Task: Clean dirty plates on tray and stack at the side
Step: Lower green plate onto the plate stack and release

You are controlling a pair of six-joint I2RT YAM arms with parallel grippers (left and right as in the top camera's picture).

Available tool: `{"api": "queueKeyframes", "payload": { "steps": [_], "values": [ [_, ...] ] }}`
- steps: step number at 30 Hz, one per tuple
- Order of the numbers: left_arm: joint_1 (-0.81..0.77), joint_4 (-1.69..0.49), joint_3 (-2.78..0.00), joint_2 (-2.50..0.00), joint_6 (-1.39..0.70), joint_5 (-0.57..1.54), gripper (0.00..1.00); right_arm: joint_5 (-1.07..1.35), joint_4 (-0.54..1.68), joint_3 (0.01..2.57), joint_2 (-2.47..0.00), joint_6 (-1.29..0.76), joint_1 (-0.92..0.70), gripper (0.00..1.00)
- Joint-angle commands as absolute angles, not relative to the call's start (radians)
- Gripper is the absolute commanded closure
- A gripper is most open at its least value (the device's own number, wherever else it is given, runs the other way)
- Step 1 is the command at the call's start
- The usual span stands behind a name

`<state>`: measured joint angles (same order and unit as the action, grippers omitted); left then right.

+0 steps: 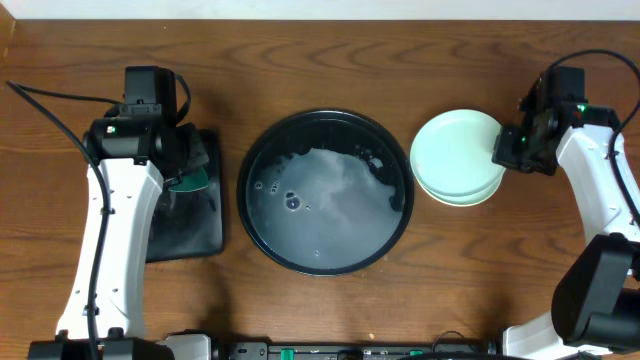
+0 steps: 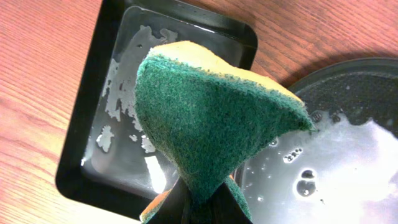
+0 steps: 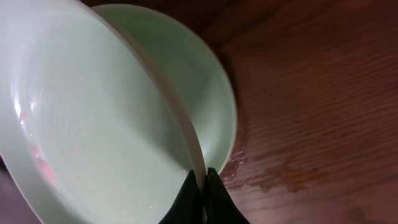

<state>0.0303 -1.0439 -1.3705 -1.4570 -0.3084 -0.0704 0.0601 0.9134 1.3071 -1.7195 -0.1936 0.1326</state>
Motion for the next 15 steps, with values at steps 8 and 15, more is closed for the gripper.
{"api": "queueKeyframes", "payload": {
  "steps": [8, 15],
  "values": [
    [0.046, -1.046, -1.378, -1.539, -0.266, -0.106, 0.93, 0.08, 0.804, 1.219, -1.704, -0.212, 0.162, 0.62],
    [0.104, -1.039, -1.366, -1.596, -0.262, -0.105, 0.92, 0.144, 0.905, 1.292, -1.703, -0.193, 0.141, 0.36]
  ]
}}
